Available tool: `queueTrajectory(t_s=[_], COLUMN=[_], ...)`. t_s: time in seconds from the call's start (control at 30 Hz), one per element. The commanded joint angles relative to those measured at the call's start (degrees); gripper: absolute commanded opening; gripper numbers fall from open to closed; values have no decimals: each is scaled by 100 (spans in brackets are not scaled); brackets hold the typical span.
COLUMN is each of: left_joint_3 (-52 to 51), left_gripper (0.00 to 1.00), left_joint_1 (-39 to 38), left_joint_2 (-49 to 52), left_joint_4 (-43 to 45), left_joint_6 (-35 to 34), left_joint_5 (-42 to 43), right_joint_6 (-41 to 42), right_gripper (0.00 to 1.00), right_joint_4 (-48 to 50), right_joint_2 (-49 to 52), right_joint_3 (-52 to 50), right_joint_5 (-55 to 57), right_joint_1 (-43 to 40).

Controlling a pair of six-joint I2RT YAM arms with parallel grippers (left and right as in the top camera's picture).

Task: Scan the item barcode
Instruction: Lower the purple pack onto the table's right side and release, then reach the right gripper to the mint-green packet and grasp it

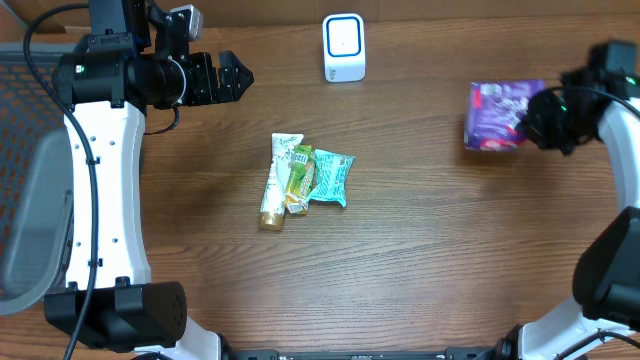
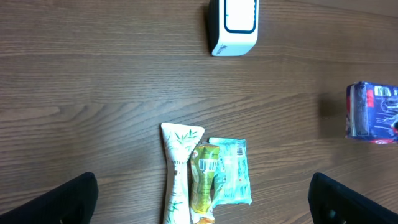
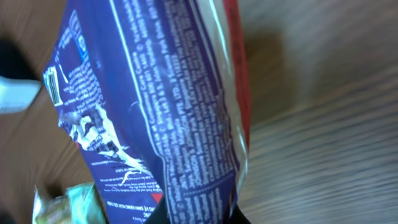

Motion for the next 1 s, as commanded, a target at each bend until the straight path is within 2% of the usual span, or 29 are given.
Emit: queueTrajectory(t_s=[0.0, 0.2, 0.27, 0.3, 0.33, 0.37, 0.4, 0.43, 0.47, 0.77, 0.97], left_joint_3=[2, 2, 2, 2, 2, 2, 2, 2, 2, 2, 2], left_gripper=[100, 100, 99, 100, 100, 99, 99, 100, 100, 100, 100], left_joint_1=[-37, -37, -37, -37, -37, -37, -37, -37, -37, -37, -37], left_joint_2=[15, 15, 15, 15, 15, 15, 15, 15, 15, 15, 15], left_joint_4=[9, 9, 7, 9, 9, 9, 9, 7, 9, 7, 9], left_joint_6=[-33, -33, -33, -33, -33, -33, -33, -33, -33, -33, -33], left_joint_5=[-11, -11, -11, -11, -11, -11, -11, -11, -11, -11, -11], right_joint_6=[409, 197, -2, -92, -142, -208, -229, -229, -232, -656, -649], right_gripper=[4, 11, 15, 20, 39, 66, 83, 94, 100, 100, 100], right_joint_4=[452, 901, 876, 863, 855, 835, 815, 769, 691, -1069, -1027], right_joint_2=[-87, -87, -87, -87, -87, -87, -87, -87, -87, -94, -74], right_joint_3=[-675, -1252, -1255, -1255, -1252, -1252, -1250, -1217, -1163, 678, 911], right_joint_5=[-175, -136, -136, -136, -136, -142, -144, -168, -205, -638, -1078], right_joint_1=[-485, -1060, -1137, -1161, -1169, -1169, -1169, -1163, -1147, -621, 378])
